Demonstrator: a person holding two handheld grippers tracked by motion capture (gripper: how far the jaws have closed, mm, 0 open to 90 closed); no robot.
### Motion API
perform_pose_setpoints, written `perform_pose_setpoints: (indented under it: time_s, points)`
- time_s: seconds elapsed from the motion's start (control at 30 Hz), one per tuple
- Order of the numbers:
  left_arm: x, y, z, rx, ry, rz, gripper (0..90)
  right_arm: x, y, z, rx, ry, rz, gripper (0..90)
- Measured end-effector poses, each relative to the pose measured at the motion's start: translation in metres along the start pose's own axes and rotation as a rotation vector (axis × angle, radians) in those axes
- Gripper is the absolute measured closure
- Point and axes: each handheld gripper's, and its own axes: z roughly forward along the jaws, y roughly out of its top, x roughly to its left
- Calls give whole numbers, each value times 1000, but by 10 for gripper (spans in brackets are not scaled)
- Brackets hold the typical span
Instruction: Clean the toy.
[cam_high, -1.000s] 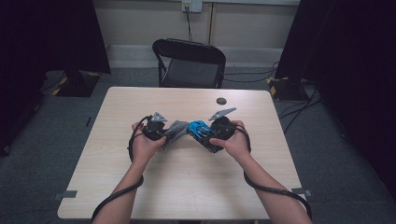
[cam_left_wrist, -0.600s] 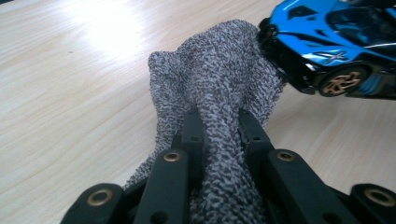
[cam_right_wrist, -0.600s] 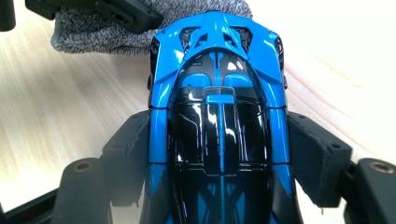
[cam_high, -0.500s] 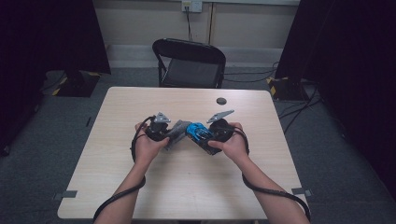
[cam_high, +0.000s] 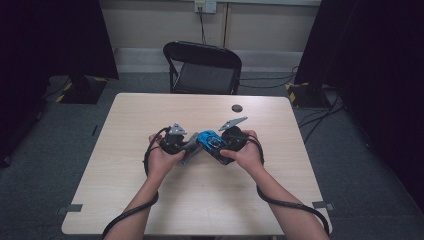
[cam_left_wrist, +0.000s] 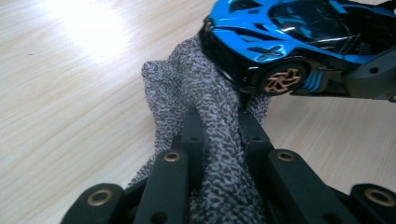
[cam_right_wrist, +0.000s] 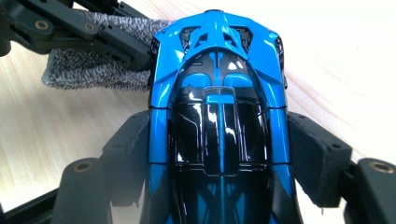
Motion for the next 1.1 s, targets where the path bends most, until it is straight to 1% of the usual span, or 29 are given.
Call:
perform_pose_setpoints:
  time_s: [0.07,0.13,0.17,0.2,0.23,0.33,0.37,0.43,0.47,0.5,0.57,0.6,0.67,0.9,0.93,0.97,1.03,1.07,1.1]
  points:
    - [-1,0,1,1,0,4,764,0,0,0,3,-1,3,289]
    - [-3,0,2,-4,-8,-6,764,0,0,0,3,-4,2,289]
    - [-3,0,2,-4,-6,2,764,-1,1,0,3,-2,7,289]
    - [-5,0,3,-7,-16,-7,764,-1,1,0,3,-2,7,289]
    - [-7,1,4,0,-22,0,764,-1,1,0,-2,-6,9,289]
    - [-10,1,5,2,-27,10,764,-2,1,1,0,-6,10,289]
    - [-12,1,6,3,-33,6,765,-2,2,1,3,-7,11,289]
    - [-15,1,8,5,-43,22,764,-3,2,1,1,-5,16,289]
    - [-18,1,9,0,-54,13,764,-3,2,1,0,-6,20,289]
    - [-23,1,12,4,-64,18,764,-3,2,1,2,-8,18,289]
    - [-24,1,12,5,-72,21,764,-4,3,2,3,-11,17,289]
    - [-26,1,14,4,-70,26,764,-4,3,2,4,-10,17,289]
    - [-29,1,15,8,-83,30,764,-5,3,2,1,-11,22,289]
    - [-38,2,17,12,-104,56,764,-7,5,2,1,-14,29,289]
    - [-39,2,18,13,-107,61,764,-7,6,3,0,-24,34,289]
    - [-42,2,19,13,-116,63,764,-8,7,3,0,-22,32,289]
    - [-44,2,20,14,-122,63,764,-8,7,3,0,-25,33,289]
    - [-45,2,20,15,-122,67,764,-8,7,3,0,-24,34,289]
    - [-49,2,22,24,-134,80,764,-8,8,4,-2,-25,40,289]
